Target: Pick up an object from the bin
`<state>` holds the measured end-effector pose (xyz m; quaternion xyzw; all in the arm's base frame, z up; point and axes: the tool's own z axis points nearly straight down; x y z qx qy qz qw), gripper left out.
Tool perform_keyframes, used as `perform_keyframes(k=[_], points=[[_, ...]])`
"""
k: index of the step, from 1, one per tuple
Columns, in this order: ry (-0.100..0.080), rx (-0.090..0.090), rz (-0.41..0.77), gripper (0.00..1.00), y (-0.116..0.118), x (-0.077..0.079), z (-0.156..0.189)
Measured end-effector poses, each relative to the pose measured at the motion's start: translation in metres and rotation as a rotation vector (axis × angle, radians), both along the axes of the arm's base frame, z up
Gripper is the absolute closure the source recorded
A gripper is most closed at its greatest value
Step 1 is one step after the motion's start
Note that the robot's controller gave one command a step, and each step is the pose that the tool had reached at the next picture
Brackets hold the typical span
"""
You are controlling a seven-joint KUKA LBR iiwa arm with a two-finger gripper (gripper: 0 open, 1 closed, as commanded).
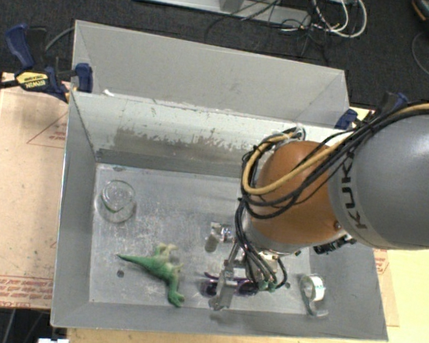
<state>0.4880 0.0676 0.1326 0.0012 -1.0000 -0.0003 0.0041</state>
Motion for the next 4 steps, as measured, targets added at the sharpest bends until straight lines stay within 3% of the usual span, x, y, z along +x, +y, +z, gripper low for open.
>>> perform_keyframes(k=[1,2,3,4], points=[[-0.008,0.001,-0.003,0.00,0.000,0.002,0.004],[-0.005,0.002,0.139,0.00,-0.055,0.018,-0.051],[-0.010,0.000,-0.407,1.00,-0.045,0.043,-0.062],[-0.010,0.000,-0.408,1.00,-0.045,0.043,-0.062]])
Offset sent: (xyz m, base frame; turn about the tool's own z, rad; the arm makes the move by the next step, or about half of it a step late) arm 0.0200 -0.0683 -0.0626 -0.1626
